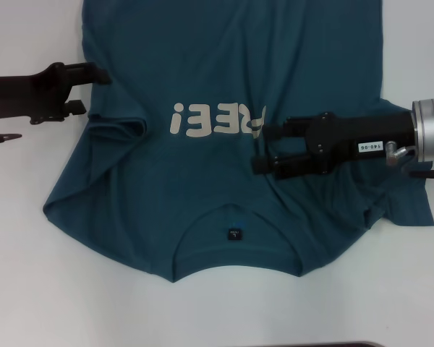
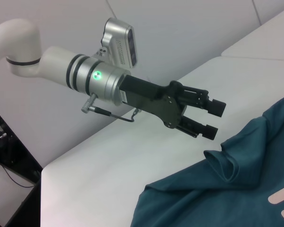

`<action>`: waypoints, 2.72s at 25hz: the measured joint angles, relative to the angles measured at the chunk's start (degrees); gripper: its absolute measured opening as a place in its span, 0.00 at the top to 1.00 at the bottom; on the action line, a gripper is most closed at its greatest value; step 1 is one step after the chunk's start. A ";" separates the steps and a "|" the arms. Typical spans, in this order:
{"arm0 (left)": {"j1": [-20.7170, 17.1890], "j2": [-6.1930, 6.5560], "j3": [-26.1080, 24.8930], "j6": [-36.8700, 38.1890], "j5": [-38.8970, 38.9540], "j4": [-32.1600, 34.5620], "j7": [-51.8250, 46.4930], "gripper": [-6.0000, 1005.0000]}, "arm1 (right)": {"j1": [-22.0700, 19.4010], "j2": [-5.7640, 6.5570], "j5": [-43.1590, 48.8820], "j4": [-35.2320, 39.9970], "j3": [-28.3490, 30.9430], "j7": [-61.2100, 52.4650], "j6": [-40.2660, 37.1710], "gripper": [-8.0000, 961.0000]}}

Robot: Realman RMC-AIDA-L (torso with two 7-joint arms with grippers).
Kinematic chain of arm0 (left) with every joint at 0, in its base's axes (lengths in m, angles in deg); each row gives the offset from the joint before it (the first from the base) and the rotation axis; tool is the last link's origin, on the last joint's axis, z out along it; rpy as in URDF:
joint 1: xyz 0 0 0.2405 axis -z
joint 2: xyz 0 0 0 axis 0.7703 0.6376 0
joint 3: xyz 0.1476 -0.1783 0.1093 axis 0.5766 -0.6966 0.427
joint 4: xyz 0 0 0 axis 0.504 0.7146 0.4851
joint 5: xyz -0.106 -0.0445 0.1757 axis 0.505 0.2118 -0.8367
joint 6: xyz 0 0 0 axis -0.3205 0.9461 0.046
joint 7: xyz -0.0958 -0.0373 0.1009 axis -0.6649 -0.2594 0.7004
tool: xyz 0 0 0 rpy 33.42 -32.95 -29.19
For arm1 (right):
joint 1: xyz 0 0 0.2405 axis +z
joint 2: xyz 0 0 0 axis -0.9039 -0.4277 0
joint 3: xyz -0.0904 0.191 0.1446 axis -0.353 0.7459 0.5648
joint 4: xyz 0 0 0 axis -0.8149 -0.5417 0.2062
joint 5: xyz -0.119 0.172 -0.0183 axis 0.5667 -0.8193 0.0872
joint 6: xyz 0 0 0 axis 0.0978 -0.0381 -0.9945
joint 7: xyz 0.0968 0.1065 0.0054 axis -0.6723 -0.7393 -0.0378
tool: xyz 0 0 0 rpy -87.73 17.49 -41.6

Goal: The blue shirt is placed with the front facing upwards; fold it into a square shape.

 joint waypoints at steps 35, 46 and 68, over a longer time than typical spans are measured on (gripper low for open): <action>4.03 -0.92 3.71 -4.51 1.65 4.28 3.06 0.14 | -0.18 -0.42 0.01 0.00 -0.02 0.06 -0.02 0.05; 5.87 -1.71 3.61 -1.22 8.77 3.69 8.99 0.15 | -0.29 -0.59 -0.02 -0.37 -0.02 0.41 0.76 0.05; -1.10 -0.38 3.89 -5.37 4.07 1.67 5.17 0.15 | -0.29 -0.68 -0.03 -0.20 -0.02 0.27 1.57 0.05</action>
